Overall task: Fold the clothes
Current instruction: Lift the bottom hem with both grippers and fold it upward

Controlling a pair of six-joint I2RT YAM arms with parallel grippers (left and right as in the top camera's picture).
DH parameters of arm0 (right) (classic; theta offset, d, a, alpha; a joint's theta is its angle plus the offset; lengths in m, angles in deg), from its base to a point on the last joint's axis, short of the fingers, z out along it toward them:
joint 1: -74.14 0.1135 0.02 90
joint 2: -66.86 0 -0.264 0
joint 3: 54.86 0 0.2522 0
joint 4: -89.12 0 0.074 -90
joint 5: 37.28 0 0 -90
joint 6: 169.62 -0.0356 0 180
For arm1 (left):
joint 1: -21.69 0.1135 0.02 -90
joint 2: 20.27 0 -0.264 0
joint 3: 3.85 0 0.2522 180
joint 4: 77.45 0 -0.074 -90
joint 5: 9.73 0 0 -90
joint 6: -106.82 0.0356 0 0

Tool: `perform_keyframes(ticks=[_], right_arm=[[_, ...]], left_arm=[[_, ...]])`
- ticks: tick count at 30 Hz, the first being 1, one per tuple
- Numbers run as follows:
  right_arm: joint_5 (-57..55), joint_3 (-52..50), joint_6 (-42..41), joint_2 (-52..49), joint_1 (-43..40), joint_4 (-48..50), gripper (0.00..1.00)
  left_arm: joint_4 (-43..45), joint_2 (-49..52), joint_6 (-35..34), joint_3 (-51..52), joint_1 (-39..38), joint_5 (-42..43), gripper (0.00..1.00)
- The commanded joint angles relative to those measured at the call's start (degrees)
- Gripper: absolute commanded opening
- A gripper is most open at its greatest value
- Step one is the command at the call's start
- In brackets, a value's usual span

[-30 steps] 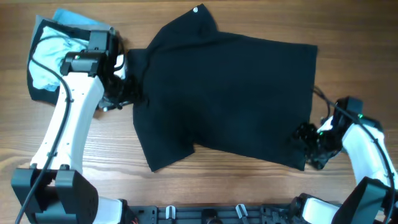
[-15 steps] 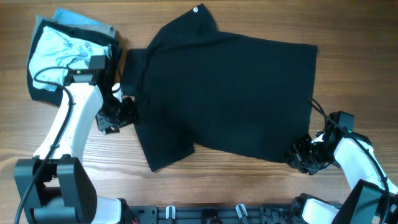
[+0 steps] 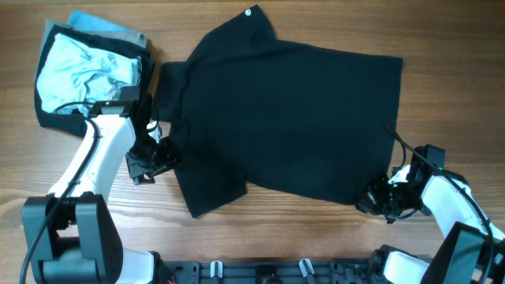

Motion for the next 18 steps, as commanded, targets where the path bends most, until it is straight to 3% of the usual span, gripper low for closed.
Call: perform_keyframes(ticks=[1, 8, 11, 14, 18], right_arm=[[3.72, 2.60, 5.79, -0.39, 0.28, -2.08, 0.04], [3.26, 5.51, 6.86, -0.24, 0.31, -3.34, 0.04], [2.99, 5.51, 6.91, -0.24, 0.28, -3.32, 0.04], [2.99, 5.51, 6.88, -0.24, 0.28, -3.30, 0.04], [1.92, 5.51, 6.88, -0.24, 0.28, -3.23, 0.04]], left_arm=[[1.01, 0.42, -0.70, 2.25, 0.35, 3.74, 0.73], [8.13, 0.42, -0.72, 11.74, 0.35, 9.01, 0.76], [15.26, 0.42, -0.74, 16.92, 0.35, 13.84, 0.76], [18.56, 0.42, -2.99, 19.30, 0.35, 16.09, 0.69], [19.56, 0.42, -3.26, 20.20, 0.35, 15.82, 0.37]])
